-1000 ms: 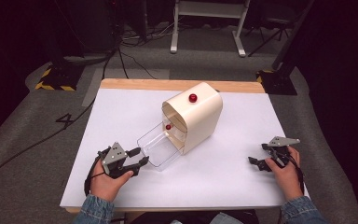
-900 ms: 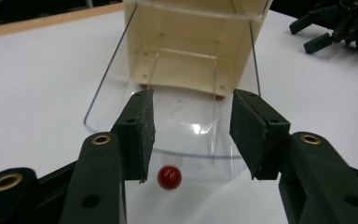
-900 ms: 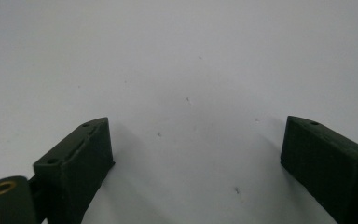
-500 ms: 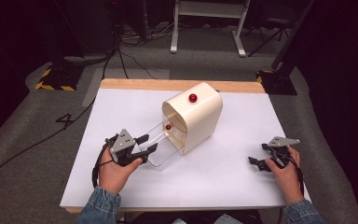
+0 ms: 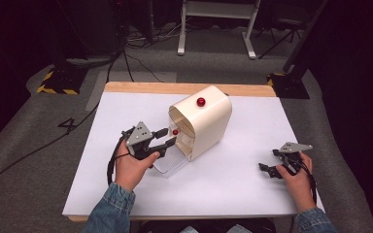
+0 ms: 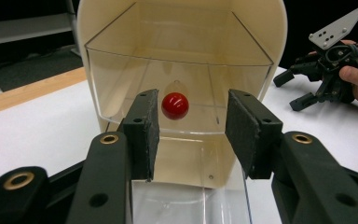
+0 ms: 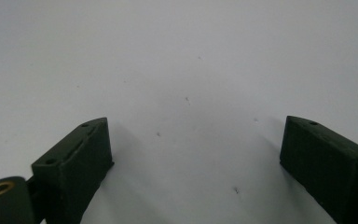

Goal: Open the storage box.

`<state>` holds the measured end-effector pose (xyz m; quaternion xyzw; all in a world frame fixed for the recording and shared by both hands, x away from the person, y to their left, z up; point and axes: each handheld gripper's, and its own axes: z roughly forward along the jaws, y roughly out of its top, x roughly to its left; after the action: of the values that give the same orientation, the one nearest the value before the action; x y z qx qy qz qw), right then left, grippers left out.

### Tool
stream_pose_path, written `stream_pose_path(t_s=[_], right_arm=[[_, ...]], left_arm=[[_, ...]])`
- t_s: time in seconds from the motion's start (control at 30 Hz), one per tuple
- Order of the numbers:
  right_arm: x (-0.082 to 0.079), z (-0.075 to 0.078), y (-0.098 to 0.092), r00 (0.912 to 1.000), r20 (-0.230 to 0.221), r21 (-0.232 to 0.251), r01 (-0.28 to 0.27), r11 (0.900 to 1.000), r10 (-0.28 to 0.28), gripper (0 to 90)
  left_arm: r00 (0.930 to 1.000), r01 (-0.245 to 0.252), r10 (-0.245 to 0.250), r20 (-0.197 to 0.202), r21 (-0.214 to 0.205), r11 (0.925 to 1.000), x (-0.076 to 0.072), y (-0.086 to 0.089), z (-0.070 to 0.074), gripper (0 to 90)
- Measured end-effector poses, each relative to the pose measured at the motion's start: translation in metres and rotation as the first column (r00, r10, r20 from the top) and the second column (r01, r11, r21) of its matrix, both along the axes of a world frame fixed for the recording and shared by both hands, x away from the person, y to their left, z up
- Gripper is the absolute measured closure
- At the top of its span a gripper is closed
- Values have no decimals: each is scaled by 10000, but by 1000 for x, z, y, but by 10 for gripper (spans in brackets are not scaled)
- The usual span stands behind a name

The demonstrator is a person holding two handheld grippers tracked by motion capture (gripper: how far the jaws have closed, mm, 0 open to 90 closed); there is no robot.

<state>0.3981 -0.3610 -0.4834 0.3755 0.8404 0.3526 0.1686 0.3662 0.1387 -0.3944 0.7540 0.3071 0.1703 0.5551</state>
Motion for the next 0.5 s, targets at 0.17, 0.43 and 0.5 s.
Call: stream_pose_path(t_s=[0.17,0.43,0.5], right_arm=[[0,0,0,10000,-8,11,5,10000,-5,89],[0,0,0,10000,24,-2,-3,10000,3,89],[0,0,0,10000,29,1,-5,10000,5,89]], left_arm=[[10000,54,-54,21,-34,10000,8,-4,-5,589],[9997,-34,33,251,51,10000,18,-9,-11,735],[9996,46,-49,276,109,9999,18,-9,-11,736]])
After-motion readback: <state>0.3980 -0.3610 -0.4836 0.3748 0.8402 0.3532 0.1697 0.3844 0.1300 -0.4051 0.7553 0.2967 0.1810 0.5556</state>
